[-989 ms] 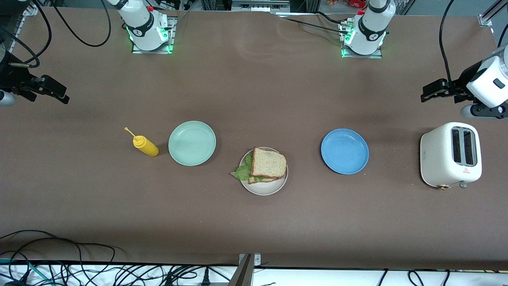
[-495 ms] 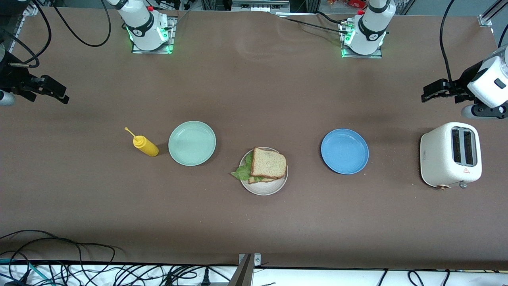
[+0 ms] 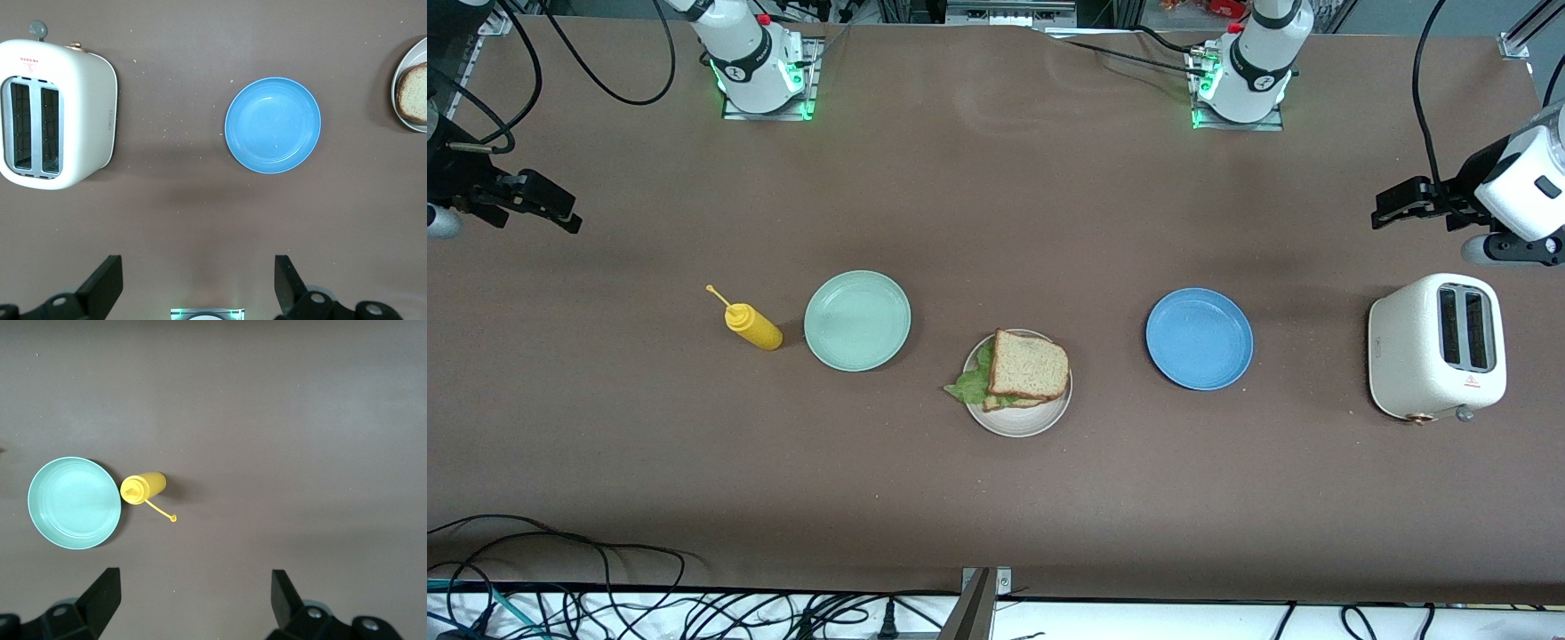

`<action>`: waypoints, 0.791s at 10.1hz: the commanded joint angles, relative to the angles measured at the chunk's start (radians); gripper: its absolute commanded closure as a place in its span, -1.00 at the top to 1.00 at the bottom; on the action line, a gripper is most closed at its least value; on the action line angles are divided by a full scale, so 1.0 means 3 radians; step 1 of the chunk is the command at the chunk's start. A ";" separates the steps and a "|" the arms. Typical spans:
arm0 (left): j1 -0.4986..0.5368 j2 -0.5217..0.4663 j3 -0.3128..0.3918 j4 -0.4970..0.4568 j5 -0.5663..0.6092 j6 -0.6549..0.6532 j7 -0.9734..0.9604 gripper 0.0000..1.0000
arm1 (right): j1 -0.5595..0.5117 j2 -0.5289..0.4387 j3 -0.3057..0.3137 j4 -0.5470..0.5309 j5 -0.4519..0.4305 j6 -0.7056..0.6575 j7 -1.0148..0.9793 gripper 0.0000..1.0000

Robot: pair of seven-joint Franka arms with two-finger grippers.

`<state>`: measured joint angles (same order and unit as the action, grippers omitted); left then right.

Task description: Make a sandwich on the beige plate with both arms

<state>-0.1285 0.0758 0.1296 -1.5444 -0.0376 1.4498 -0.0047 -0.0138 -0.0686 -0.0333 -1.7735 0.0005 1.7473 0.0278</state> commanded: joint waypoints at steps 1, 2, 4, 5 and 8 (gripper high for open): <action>0.0019 0.0049 -0.0018 0.0096 0.0059 -0.0016 0.0021 1.00 | 0.0000 0.0039 -0.0007 0.0088 -0.0002 -0.0062 -0.0016 1.00; 0.0019 0.0049 -0.0018 0.0096 0.0059 -0.0016 0.0021 1.00 | 0.0000 0.0024 0.0004 0.0088 -0.0002 -0.0067 -0.0006 1.00; 0.0019 0.0049 -0.0018 0.0096 0.0059 -0.0016 0.0021 1.00 | 0.0000 0.0019 -0.0001 0.0088 -0.0002 -0.0154 -0.0016 1.00; 0.0019 0.0049 -0.0018 0.0096 0.0054 -0.0016 0.0021 1.00 | 0.0000 0.0019 -0.0001 0.0088 -0.0002 -0.0154 -0.0016 1.00; 0.0019 0.0049 -0.0018 0.0091 0.0054 -0.0011 0.0021 1.00 | 0.0000 0.0019 -0.0001 0.0098 -0.0002 -0.0154 -0.0016 1.00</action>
<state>-0.1285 0.0763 0.1296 -1.5444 -0.0376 1.4499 -0.0047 -0.0135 -0.0685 -0.0333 -1.7686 0.0005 1.7239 0.0278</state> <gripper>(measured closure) 0.000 0.000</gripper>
